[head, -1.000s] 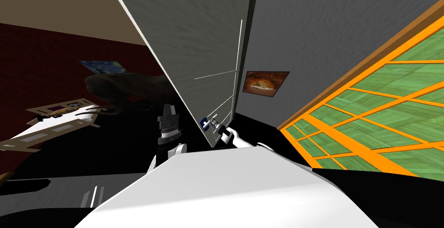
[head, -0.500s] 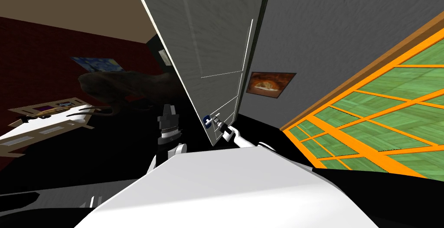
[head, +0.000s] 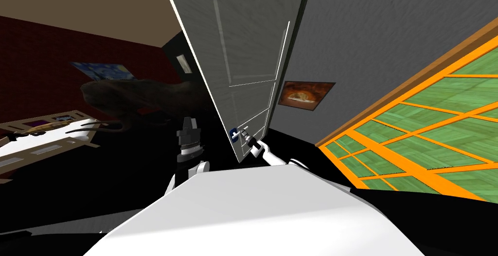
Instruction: Push the door open
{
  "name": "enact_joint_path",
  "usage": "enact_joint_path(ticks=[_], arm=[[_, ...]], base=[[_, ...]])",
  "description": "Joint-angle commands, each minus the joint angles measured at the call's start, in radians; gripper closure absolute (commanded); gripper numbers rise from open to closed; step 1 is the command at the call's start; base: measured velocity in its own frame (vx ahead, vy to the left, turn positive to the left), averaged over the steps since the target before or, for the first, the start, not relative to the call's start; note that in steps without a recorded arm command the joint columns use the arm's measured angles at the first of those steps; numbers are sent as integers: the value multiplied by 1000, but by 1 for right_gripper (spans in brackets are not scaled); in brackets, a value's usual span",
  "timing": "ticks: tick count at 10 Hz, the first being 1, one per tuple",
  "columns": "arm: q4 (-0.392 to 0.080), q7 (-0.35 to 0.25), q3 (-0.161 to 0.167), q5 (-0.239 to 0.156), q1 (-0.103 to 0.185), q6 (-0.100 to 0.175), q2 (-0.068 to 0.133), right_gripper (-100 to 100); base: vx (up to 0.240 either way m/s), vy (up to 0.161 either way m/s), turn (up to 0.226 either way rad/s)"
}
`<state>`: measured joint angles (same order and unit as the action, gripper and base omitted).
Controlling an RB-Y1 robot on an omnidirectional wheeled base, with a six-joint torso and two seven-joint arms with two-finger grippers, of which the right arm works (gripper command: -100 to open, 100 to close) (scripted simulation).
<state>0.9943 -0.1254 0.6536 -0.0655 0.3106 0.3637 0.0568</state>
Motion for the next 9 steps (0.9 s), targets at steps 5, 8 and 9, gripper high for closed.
enact_joint_path(ticks=[5, 8, 9], arm=[[-15, 20, -71, -2, 7, -5, 3, 100], [-26, 29, -101, -2, 10, -4, -5, 100], [-30, 32, -111, -2, 10, -4, -8, 100]], base=[[48, 99, -39], [45, 103, -35], [49, 113, -41]])
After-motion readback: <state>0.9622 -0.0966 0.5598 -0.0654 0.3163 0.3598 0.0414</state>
